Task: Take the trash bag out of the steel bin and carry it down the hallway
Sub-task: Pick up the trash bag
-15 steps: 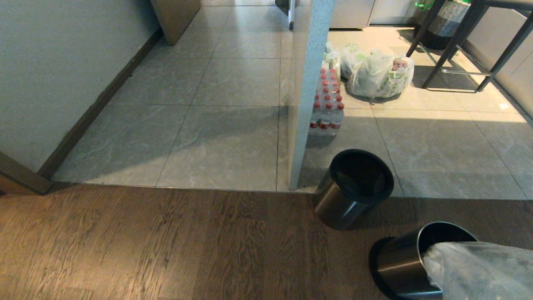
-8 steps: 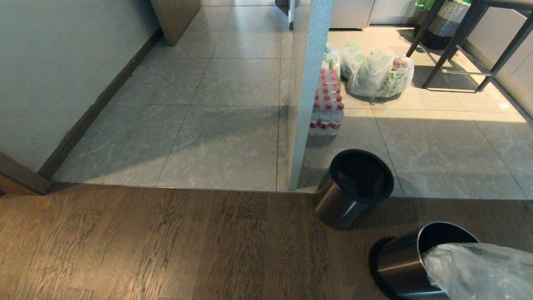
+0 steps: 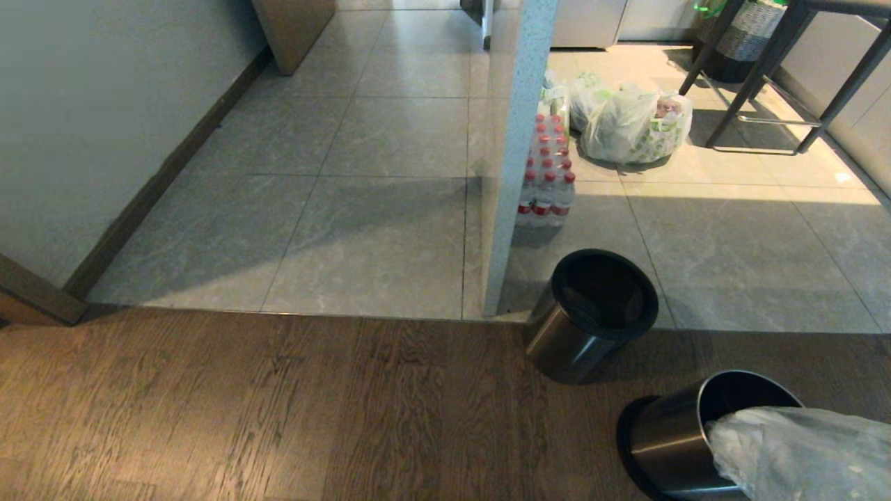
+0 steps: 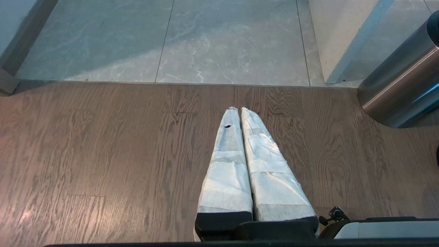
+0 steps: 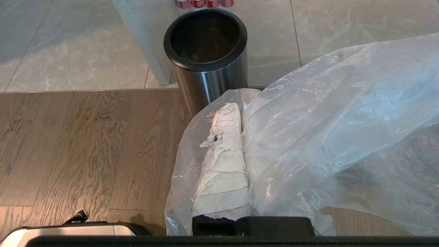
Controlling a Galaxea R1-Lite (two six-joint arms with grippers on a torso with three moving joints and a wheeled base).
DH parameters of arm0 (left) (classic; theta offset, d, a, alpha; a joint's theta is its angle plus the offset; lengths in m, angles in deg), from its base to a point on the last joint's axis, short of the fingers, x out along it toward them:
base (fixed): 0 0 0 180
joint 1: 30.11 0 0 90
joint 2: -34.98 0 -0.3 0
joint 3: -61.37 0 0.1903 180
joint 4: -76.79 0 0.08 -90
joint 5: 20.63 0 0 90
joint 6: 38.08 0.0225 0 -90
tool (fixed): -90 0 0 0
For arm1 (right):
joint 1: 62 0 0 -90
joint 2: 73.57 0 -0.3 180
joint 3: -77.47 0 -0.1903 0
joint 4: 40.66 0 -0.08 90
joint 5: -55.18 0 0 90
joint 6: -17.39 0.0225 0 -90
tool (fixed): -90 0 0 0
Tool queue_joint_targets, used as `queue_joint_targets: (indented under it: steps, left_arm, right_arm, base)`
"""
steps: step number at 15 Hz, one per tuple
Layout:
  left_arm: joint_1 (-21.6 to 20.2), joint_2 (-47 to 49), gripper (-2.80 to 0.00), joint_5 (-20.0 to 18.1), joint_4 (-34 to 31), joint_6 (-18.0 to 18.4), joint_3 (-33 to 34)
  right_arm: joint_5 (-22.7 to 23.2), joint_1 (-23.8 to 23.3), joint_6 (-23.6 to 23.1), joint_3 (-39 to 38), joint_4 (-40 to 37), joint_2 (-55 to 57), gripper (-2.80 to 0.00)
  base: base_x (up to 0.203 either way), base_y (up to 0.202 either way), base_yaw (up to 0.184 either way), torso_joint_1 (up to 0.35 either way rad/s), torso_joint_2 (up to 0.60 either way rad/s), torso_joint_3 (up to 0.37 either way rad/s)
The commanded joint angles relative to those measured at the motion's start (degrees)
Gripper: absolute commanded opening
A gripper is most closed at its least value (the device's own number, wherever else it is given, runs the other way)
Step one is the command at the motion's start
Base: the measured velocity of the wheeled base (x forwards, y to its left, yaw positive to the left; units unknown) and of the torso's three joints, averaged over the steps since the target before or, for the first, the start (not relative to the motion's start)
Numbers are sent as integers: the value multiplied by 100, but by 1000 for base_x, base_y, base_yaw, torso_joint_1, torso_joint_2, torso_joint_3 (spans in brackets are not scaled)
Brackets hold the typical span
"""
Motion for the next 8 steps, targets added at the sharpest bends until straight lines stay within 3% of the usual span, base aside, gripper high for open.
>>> queue_joint_targets:
  steps: [1, 8]
  left_arm:
    - [-2, 7, -280, 1, 1, -3, 18]
    - [-2, 7, -280, 1, 1, -3, 18]
  right_arm:
    - [-2, 0, -1, -9, 7, 7, -280]
    - [-2, 0, -1, -15, 7, 7, -280]
  base:
    - [0, 0, 0, 0, 0, 0]
    - [0, 0, 0, 0, 0, 0]
